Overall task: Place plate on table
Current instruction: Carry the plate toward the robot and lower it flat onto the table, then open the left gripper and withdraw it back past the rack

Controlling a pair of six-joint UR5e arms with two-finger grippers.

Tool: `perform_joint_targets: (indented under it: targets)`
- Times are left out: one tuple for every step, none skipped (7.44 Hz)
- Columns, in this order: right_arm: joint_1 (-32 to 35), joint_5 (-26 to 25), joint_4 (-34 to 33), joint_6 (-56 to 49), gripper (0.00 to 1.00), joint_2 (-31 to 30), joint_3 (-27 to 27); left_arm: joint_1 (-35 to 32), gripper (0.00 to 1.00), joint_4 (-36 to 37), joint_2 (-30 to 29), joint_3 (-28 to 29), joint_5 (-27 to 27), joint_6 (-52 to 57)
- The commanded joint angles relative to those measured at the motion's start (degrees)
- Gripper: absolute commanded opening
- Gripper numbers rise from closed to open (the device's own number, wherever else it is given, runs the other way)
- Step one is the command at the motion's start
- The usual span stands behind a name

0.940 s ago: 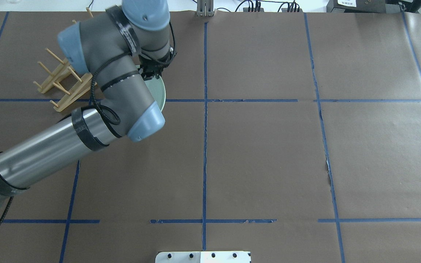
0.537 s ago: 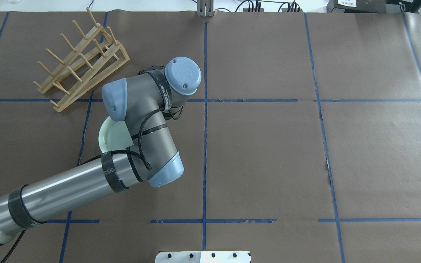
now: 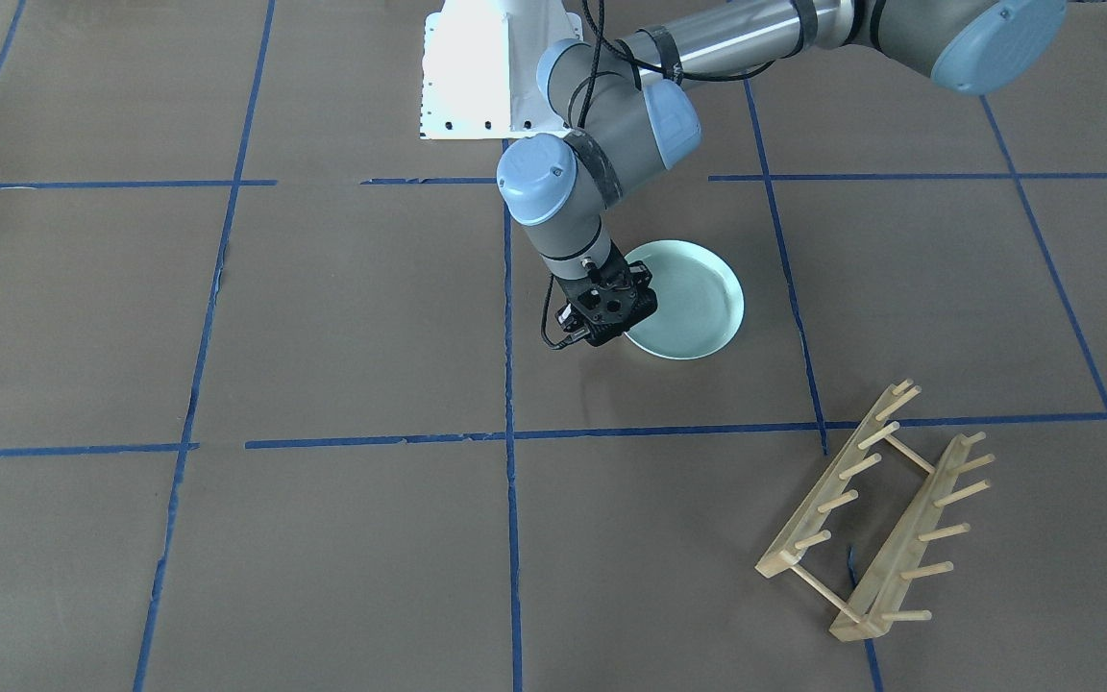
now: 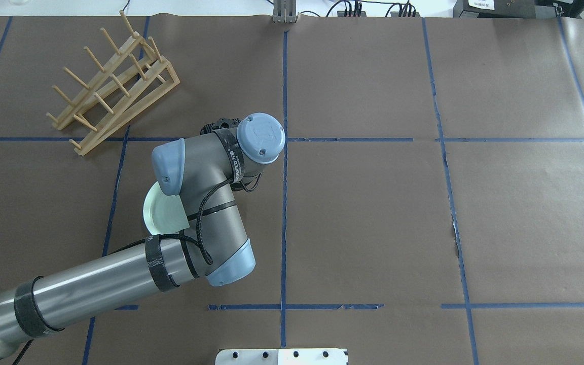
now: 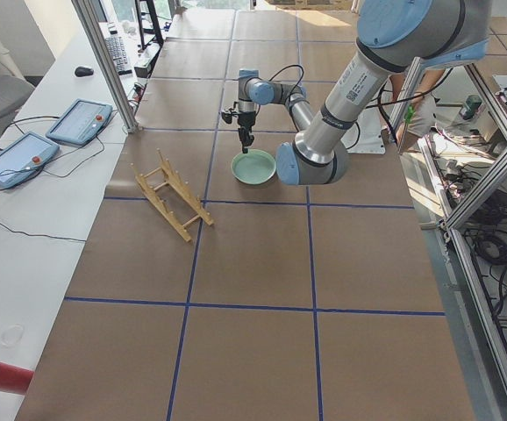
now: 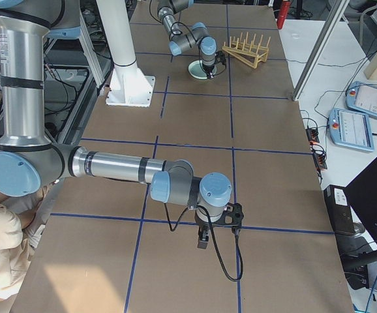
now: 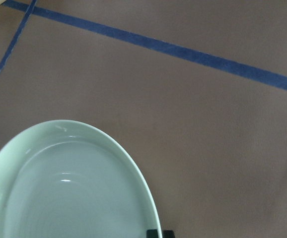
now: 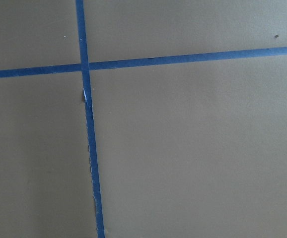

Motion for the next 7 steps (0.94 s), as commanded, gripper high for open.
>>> perform_joint_targets:
  targets:
    - [0.0, 0.0, 0.0, 0.0, 1.00, 0.0, 0.0, -2.2, 1.00, -3.0, 5.0, -10.6, -0.2, 6.2]
    - [0.0, 0.0, 0.0, 0.0, 1.00, 0.0, 0.0, -7.0, 1.00, -3.5, 7.9, -17.7, -0.9, 13.1]
    - [0.0, 0.0, 0.0, 0.0, 1.00, 0.0, 0.0, -14.2, 1.00, -3.9, 9.6, -19.8, -8.0, 22.7]
    - [0.0, 0.0, 0.0, 0.0, 1.00, 0.0, 0.0, -21.7, 1.00, -5.5, 12.2, -19.8, -16.2, 35.6]
    - [0.0, 0.0, 0.0, 0.0, 1.00, 0.0, -0.1, -29.9, 1.00, -8.4, 17.1, -19.8, -22.1, 50.0]
    - [0.0, 0.0, 0.0, 0.0, 1.00, 0.0, 0.0, -37.4, 1.00, -9.6, 22.8, -19.1, -27.9, 64.8]
    - [0.0, 0.0, 0.0, 0.0, 1.00, 0.0, 0.0, -45.0, 1.00, -9.7, 28.6, -19.2, -32.1, 76.9]
